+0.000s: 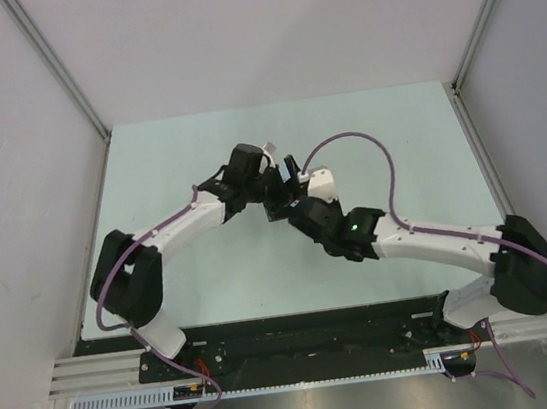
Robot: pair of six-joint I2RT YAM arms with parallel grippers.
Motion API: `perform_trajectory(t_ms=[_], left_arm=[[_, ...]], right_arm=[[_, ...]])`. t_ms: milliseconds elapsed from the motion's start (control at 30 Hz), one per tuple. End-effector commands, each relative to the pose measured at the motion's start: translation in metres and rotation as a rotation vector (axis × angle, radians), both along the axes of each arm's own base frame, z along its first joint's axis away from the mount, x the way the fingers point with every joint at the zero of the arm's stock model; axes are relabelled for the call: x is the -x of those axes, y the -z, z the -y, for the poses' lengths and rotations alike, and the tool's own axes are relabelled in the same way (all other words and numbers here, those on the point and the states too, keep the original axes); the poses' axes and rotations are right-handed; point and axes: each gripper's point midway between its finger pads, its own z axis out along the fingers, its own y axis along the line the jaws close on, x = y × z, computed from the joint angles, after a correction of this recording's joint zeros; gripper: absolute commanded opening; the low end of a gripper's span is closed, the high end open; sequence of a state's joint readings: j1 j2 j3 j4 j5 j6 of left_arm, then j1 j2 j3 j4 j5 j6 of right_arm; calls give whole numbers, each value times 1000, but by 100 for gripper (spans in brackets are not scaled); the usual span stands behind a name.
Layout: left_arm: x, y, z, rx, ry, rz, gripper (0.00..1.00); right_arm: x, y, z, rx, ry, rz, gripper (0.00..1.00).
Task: Take the phone out of the phone case
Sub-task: Adjust the phone.
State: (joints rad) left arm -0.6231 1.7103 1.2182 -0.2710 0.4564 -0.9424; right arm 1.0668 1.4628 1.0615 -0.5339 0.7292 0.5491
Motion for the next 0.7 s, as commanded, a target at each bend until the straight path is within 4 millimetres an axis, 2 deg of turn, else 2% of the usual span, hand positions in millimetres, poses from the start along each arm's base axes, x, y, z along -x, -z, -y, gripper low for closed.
perform_trajectory(t_ms=[0,33,67,100,133,167,200,233,267,300,333,400,467,500,533,567,600,633,667], left_arm=[[-11,-67,-8,212,8,188,100],[-7,-73,-16,229,1,206,100],[-12,-82,-20,258,-12,246,100],[-20,-84,-31,263,-47,264,100],[-21,-81,-39,263,-79,259,100],[-25,-87,-49,267,-114,277,100],[-26,-87,-53,268,-129,280,100],[-26,-85,-55,269,-136,277,100],[-26,-89,-57,275,-137,297,100],[-24,-87,-56,280,-127,299,100],[-24,-94,-53,310,-109,326,100],[-13,-96,-44,368,-11,317,100],[-10,-107,-36,468,49,358,100],[-4,-88,-36,503,53,311,100],[2,-120,-33,655,79,381,100],[7,-124,-34,711,87,380,100],[7,-110,-32,740,85,335,100],[15,-128,-34,826,121,351,99],[16,-127,-34,856,126,339,98]], right_arm=[[-18,-41,9,-277,36,31,0],[-14,-62,0,-407,-26,32,0],[-14,-70,0,-474,-55,31,0],[-19,-60,14,-513,-40,17,0],[-16,-79,3,-642,-117,22,0],[-13,-96,9,-718,-140,58,0],[-18,-105,20,-772,-134,85,0],[-10,-108,14,-846,-208,69,0],[-7,-121,16,-924,-231,83,0],[-11,-126,23,-964,-233,93,0],[-3,-129,17,-1020,-312,79,0],[1,-134,16,-1105,-329,48,0],[7,-138,13,-1169,-367,11,0],[8,-138,11,-1190,-376,-8,0],[11,-144,7,-1212,-417,-5,0],[13,-142,6,-1228,-426,-17,0],[14,-142,4,-1257,-421,-42,0],[15,-147,2,-1278,-450,-29,0],[15,-147,1,-1291,-451,-39,0]])
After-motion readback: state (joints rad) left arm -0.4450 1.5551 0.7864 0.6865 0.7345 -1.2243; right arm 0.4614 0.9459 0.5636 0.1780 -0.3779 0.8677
